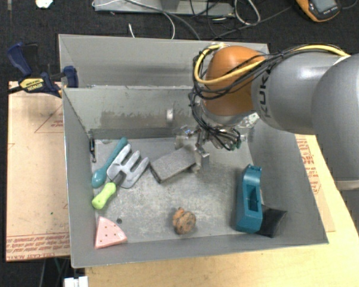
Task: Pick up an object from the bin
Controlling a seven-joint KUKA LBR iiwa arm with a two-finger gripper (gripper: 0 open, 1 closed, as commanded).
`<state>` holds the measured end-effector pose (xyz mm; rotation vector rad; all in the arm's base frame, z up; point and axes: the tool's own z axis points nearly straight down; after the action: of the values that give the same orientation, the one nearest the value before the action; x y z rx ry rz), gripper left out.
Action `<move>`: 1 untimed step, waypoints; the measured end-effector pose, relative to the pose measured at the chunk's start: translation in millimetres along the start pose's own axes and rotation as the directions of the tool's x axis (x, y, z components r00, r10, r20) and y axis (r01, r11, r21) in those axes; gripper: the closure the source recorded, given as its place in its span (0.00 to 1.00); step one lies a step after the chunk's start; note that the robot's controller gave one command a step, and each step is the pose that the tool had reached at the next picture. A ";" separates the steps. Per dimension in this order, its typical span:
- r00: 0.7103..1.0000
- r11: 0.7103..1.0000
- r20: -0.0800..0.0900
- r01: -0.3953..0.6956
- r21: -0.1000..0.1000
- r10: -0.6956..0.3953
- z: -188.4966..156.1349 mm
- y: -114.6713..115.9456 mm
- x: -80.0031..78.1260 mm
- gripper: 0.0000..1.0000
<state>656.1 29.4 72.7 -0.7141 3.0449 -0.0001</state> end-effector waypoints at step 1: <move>1.000 1.000 -0.003 0.019 -0.003 -0.019 -77.6 -2.9 5.4 1.00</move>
Offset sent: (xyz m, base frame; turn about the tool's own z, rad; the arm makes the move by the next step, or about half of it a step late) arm -0.0168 0.0046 0.1657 0.0199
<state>651.5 24.2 150.2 -0.7433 3.0418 0.0031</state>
